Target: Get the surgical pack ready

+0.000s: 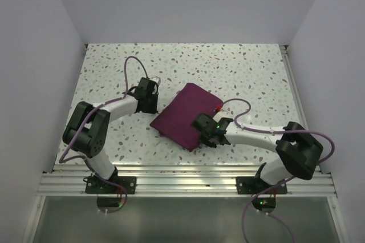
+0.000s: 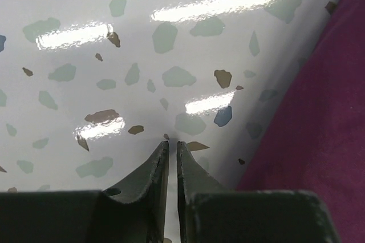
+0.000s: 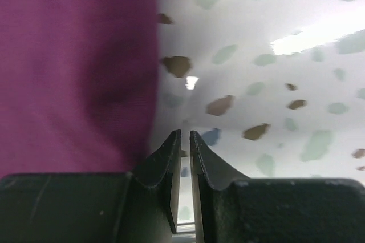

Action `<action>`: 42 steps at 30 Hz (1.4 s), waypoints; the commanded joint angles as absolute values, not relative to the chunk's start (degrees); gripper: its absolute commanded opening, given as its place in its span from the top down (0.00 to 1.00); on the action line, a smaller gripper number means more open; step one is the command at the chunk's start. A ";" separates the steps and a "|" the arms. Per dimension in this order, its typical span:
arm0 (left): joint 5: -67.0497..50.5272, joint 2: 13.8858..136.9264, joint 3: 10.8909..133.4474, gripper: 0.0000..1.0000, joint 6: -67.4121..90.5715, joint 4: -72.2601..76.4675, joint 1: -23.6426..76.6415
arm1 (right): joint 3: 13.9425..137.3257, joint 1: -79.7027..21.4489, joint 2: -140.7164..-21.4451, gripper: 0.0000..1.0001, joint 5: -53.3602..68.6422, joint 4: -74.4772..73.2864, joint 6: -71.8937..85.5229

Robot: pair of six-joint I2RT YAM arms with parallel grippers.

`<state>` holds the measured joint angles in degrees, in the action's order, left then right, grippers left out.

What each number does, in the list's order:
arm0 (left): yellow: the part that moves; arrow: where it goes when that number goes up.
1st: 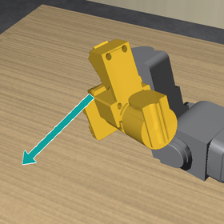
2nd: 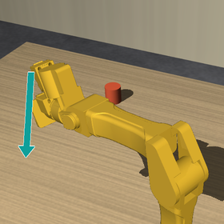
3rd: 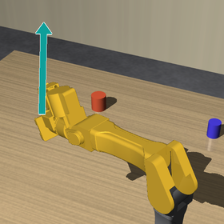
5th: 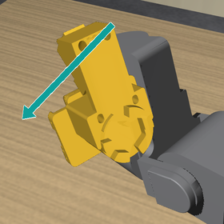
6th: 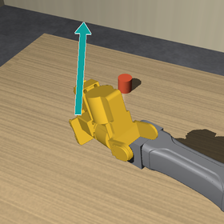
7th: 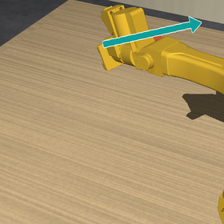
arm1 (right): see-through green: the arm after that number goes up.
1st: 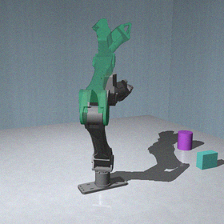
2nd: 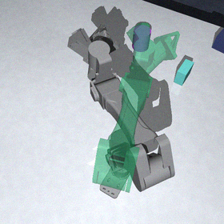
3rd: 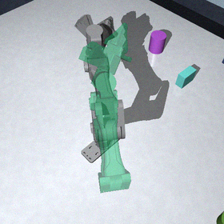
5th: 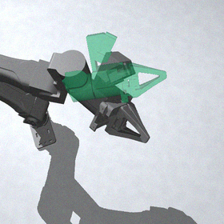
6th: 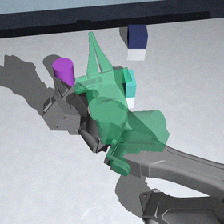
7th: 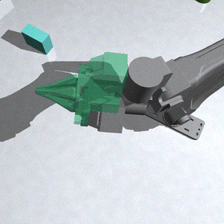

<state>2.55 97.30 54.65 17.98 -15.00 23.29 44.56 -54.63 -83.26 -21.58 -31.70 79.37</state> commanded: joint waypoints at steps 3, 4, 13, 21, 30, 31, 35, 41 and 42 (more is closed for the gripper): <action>-1.49 98.26 54.23 0.87 17.14 -9.40 24.17 | 55.69 -57.21 -91.13 0.85 -24.26 -32.43 82.79; -1.58 98.44 54.14 0.87 17.23 -9.40 24.87 | 57.03 -58.00 -93.06 0.85 -24.08 -33.56 83.32; -2.02 98.00 53.61 0.88 18.46 -9.84 25.49 | 53.97 -63.36 -90.71 0.87 -25.31 -34.80 88.58; 3.69 96.77 53.26 0.88 18.98 -12.48 23.56 | 53.96 -70.04 -91.31 0.87 -26.28 -38.14 93.78; 0.36 96.33 51.07 0.89 18.81 -10.46 22.41 | 58.44 -70.58 -94.21 0.85 -30.14 -38.41 93.34; -0.08 96.07 50.54 0.90 18.98 -9.85 22.76 | 58.97 -70.58 -95.00 0.85 -30.84 -37.89 92.73; -1.40 96.06 50.10 0.90 19.51 -9.76 24.08 | 60.55 -68.91 -96.50 0.84 -30.76 -34.55 90.09; -2.28 96.24 50.97 0.91 20.74 -9.76 26.63 | 61.87 -65.13 -97.21 0.84 -29.79 -30.41 84.99; -2.11 97.28 52.19 0.91 20.74 -9.84 26.63 | 61.87 -64.52 -97.21 0.83 -29.88 -29.80 84.29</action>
